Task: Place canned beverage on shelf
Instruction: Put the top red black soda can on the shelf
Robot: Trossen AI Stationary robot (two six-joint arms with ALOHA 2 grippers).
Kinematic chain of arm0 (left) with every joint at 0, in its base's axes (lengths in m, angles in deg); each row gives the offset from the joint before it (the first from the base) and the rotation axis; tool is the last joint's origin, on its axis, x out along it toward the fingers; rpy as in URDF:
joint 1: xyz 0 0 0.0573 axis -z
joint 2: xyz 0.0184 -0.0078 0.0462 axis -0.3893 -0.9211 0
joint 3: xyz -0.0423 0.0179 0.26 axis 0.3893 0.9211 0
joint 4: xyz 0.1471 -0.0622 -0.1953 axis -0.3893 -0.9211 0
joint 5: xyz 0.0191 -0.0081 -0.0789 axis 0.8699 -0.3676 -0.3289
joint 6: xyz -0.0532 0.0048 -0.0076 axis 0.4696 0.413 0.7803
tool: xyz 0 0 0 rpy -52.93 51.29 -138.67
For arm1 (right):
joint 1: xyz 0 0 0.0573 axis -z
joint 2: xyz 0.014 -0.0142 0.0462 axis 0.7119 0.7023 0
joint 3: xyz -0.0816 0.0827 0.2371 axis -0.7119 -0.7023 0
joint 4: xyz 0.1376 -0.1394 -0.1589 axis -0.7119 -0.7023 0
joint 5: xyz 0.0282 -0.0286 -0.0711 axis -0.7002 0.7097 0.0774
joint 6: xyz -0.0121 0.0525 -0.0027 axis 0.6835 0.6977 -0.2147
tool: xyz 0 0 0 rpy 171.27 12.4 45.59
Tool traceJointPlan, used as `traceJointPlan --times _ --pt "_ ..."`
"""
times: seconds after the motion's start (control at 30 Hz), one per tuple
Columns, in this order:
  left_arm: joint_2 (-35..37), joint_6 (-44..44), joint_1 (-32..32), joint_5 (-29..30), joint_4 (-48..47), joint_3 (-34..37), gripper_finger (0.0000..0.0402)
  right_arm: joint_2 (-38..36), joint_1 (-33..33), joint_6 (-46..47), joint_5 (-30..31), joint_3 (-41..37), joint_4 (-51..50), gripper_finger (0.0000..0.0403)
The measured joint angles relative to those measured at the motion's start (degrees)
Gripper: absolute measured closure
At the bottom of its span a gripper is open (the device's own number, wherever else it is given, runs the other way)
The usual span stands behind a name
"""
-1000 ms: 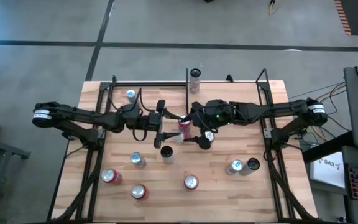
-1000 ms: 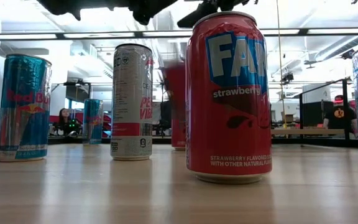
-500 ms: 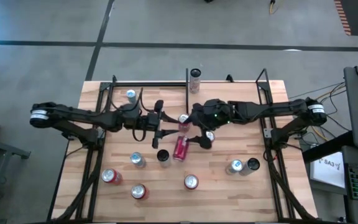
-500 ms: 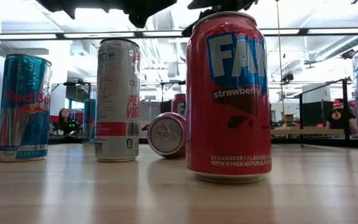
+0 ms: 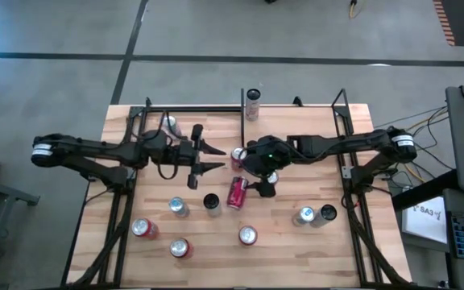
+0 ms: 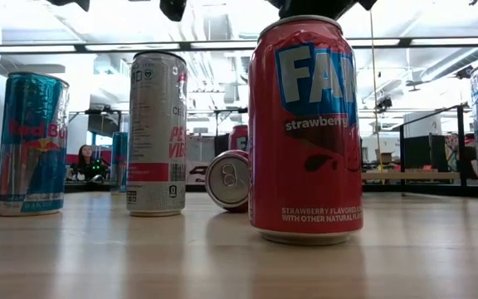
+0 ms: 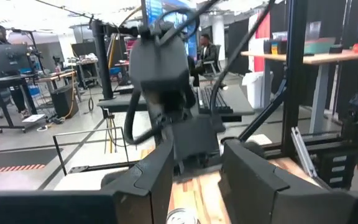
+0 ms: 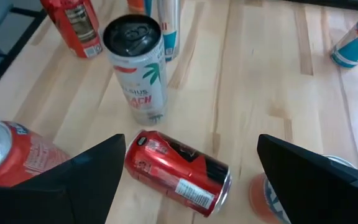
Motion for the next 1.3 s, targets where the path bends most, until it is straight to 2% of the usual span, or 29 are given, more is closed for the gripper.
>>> traceJointPlan --times 0.2,0.47,0.63,0.83,1.07,1.3 --pt "1.0 1.1 0.0 0.0 -0.3 0.0 0.0274 2.3 -0.2 -0.6 0.1 1.5 -2.0 0.0058" --pt "1.2 4.1 0.0 0.1 -1.3 0.1 0.0274 9.1 -1.3 -7.2 0.1 11.4 -14.2 0.0058" --pt "5.4 6.3 0.0 0.1 -1.1 0.1 0.0274 13.0 -1.3 -11.1 0.1 15.9 -19.5 0.0064" --pt "12.5 7.4 0.0 0.1 -2.0 0.1 0.0274 15.2 -1.4 -17.2 0.8 17.8 -20.2 0.0074" --pt "17.6 7.4 0.0 0.1 -2.2 0.1 0.0274 15.2 -3.4 -23.7 10.3 17.7 -18.3 0.0064" --pt "19.0 7.3 0.0 0.1 -2.4 0.1 0.0274 16.1 -4.9 -25.6 10.5 17.7 -17.6 0.0054"
